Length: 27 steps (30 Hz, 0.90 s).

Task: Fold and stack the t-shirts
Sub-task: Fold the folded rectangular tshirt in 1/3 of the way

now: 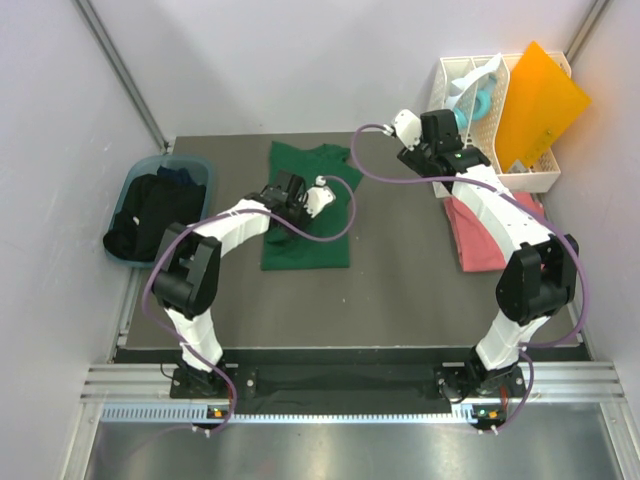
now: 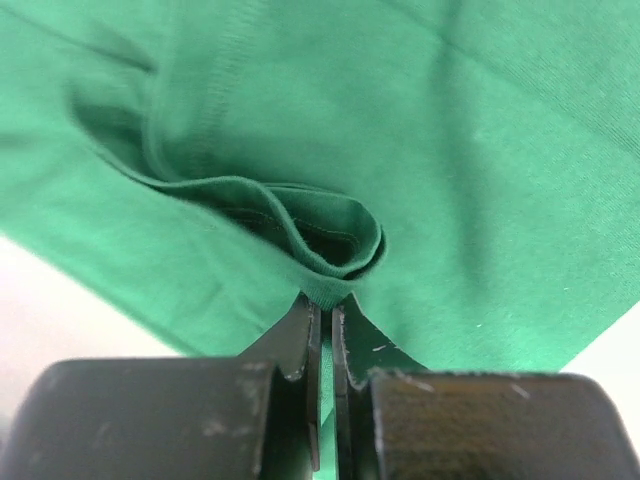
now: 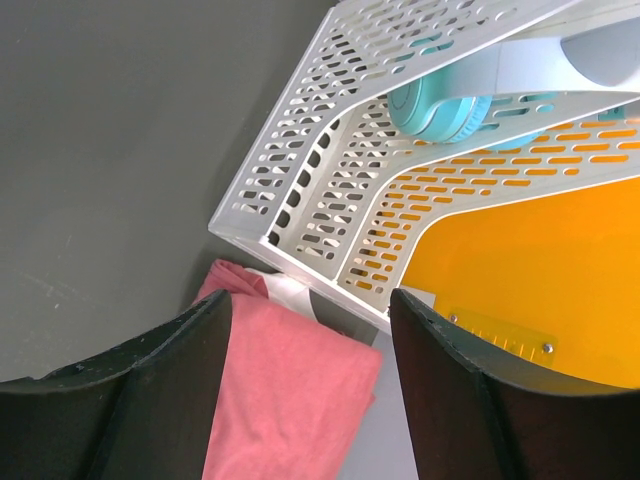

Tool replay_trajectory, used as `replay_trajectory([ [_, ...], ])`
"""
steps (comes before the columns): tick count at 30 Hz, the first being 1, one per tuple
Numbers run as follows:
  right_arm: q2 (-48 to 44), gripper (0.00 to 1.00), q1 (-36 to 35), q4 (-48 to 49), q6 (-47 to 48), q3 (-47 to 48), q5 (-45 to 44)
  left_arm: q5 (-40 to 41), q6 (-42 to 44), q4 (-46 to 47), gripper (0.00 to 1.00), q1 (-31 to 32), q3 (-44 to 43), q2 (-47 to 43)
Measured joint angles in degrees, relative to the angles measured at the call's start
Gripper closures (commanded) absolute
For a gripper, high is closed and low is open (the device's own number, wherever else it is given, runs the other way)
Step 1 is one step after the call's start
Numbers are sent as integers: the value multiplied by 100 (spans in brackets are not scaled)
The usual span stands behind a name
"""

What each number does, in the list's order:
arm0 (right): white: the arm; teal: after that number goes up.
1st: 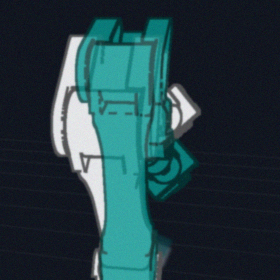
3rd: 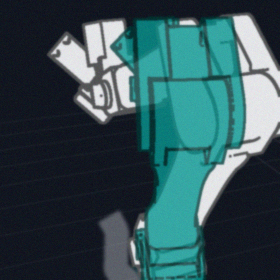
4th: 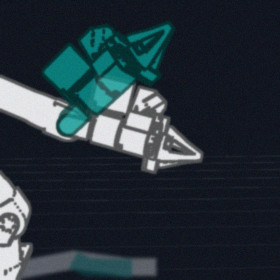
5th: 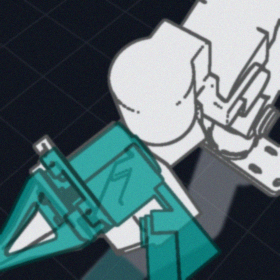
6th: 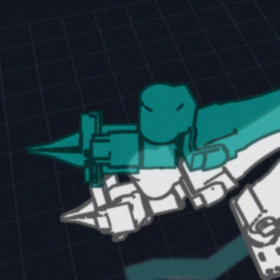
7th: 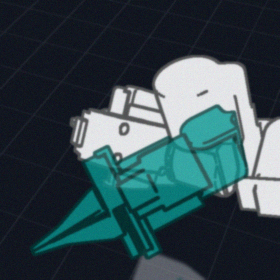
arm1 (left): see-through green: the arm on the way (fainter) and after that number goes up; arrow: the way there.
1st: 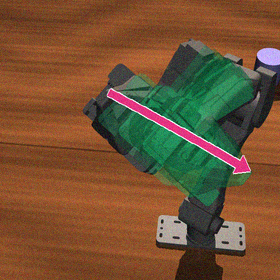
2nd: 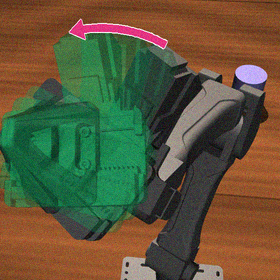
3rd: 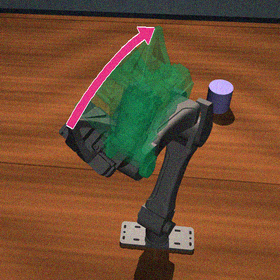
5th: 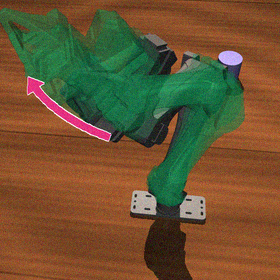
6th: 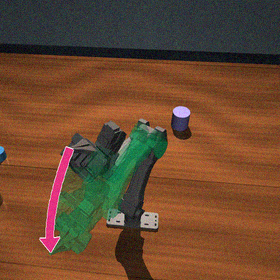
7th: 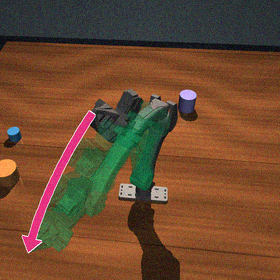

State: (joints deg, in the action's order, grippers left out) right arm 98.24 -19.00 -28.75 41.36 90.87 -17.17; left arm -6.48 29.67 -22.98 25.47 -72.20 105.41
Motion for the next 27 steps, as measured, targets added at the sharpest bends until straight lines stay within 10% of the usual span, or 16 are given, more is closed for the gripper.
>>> replay_trajectory([
  [11, 0, 36, -11, 11, 4, 0, 0, 1095, -70, 404, 95, -175, -13, -544],
  [15, 2, 36, -48, 20, 7, 0, 2, 1655, -59, 647, 64, -181, 31, -535],
  [18, 2, 35, -61, 22, 7, 0, 2, 2208, -85, 892, 58, -181, 31, -382],
  [21, 2, 35, -70, 24, 9, -4, 2, 2780, -96, 1093, 20, -192, 31, -125],
  [27, -37, 33, -125, 98, 109, -216, -13, 3519, -109, 1373, 5, -319, 31, 111],
])
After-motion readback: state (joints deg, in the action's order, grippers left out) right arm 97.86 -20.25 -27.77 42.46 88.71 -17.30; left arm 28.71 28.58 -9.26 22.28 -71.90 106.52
